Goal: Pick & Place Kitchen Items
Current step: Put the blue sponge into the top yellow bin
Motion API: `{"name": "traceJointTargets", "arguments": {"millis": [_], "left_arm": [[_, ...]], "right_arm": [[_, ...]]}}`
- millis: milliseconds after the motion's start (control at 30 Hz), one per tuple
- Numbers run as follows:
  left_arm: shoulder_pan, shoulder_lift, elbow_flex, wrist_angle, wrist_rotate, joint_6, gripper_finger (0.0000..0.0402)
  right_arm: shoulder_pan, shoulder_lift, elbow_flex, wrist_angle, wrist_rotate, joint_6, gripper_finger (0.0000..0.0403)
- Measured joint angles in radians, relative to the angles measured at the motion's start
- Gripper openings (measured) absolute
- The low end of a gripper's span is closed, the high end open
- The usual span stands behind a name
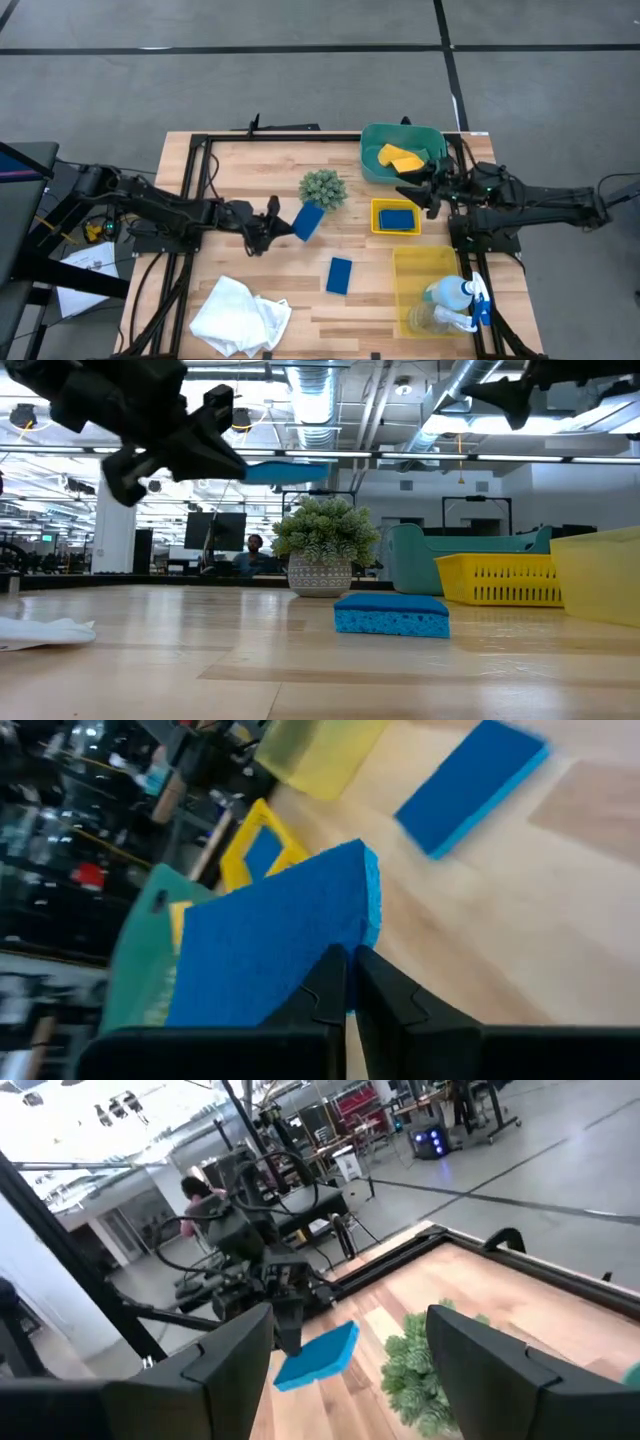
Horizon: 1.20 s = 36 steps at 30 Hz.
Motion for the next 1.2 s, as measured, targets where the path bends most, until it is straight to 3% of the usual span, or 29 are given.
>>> {"name": "traceJointTargets", "arguments": {"millis": [233, 500, 833, 1200], "left_arm": [[-0.020, 0.156, 0.142, 0.020, -0.120, 0.163, 0.0002], [-0.020, 0.383, 0.355, 0.009, -0.239, 0.371, 0.0003], [-0.033, 0.469, 0.517, 0.010, -0.224, 0.489, 0.0003], [-0.023, 0.469, 0.537, -0.015, -0.166, 0.483, 0.0004]], "right_arm": [[-0.001, 0.104, 0.006, 0.076, -0.004, 0.069, 0.0255], [0.001, 0.153, 0.065, -0.056, -0.004, 0.074, 0.0255], [0.002, 0.255, 0.137, -0.205, -0.012, 0.073, 0.0255], [0.011, 0.360, 0.182, -0.192, -0.100, 0.043, 0.0255]]}}
